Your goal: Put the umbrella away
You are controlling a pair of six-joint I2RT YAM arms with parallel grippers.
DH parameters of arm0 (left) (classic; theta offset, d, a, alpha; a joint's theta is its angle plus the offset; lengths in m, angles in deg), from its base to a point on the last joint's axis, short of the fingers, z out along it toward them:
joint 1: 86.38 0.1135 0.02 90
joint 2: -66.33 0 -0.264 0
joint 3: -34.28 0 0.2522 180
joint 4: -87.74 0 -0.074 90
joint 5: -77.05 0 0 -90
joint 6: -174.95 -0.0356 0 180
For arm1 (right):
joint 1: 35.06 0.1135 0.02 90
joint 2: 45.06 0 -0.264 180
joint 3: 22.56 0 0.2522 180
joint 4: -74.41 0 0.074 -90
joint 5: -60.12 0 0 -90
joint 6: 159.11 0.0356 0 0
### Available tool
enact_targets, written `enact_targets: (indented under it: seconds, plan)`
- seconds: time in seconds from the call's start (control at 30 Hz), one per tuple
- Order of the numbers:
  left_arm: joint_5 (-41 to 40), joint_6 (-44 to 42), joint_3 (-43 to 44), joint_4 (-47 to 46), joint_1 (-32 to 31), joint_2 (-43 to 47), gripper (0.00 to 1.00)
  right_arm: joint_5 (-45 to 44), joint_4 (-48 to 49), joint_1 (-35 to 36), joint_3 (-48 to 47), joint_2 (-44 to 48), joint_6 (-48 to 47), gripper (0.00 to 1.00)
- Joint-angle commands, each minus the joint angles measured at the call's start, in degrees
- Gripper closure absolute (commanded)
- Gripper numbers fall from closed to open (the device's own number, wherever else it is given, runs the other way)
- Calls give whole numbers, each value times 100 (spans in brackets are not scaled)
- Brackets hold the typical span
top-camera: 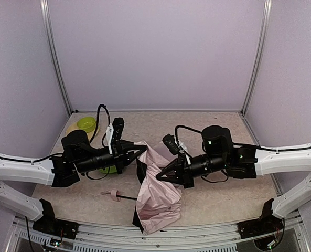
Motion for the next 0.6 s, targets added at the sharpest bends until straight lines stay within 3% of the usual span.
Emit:
enact_targets:
  seconds: [0.0,0.17,0.33,0.43,0.57]
  plan:
    - [-414,-48,55,94,95,39,100,372,247,49,-3,319,-200,100]
    - [-1278,-68,-78,663,766,-1,100,-27,-133,38,681,1464,-796,100]
    - [-1297,404,-413,545,1411,-6,100,-19,-299,36,1450,2413,-828,100]
    - [-927,491,-337,309,1373,-219,100,280,-45,43,1420,2292,-671,100]
    - [-672,330,109,4,912,-829,100,825,-90,120,654,1338,-995,100]
